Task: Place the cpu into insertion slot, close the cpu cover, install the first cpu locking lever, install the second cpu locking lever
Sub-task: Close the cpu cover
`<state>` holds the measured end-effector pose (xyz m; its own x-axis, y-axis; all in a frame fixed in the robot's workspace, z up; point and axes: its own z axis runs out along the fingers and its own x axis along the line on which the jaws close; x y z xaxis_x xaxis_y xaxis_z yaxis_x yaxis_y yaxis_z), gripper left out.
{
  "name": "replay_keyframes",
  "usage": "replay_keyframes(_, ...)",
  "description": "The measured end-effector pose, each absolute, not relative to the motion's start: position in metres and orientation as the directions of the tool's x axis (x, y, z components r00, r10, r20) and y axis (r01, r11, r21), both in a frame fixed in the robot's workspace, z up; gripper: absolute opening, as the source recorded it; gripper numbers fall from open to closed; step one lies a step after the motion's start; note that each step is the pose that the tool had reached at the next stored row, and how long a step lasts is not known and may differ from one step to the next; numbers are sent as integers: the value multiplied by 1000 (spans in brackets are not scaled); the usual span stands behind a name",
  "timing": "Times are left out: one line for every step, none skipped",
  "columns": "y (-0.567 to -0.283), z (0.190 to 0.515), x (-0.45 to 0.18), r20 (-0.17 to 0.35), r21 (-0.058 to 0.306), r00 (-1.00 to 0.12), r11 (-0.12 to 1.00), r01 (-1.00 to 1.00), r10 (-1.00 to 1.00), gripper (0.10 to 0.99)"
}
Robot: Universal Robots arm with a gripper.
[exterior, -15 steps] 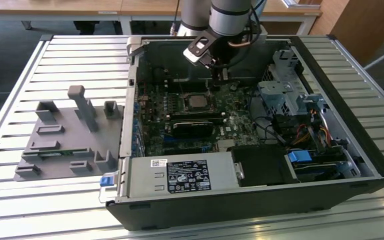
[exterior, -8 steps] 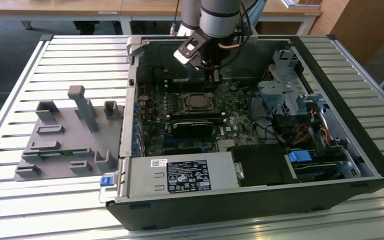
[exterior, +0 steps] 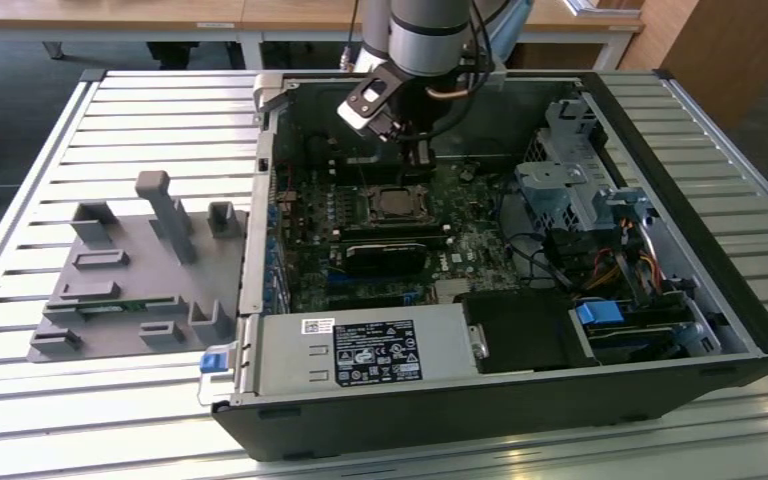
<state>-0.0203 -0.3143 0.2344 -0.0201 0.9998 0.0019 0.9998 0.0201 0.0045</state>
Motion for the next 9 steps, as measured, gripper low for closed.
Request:
replay_keyframes(-314,234,-21,2,5,-20,20,1000,1000,106)
replay_keyframes(-314,234,-22,2,4,-20,20,1000,1000,106)
replay_keyframes(-314,234,-23,2,5,-20,20,1000,1000,106)
replay_keyframes(-314,234,-24,2,4,-20,20,1000,1000,106)
replay_keyframes(-314,234,-25,2,5,-20,20,1000,1000,106)
replay_keyframes(-314,234,-26,2,5,-20,20,1000,1000,106)
replay_keyframes(-314,234,-27,2,5,-20,20,1000,1000,106)
replay_keyframes(-314,234,-28,2,4,-20,20,1000,1000,106)
replay_keyframes(-314,234,-29,2,4,-20,20,1000,1000,106)
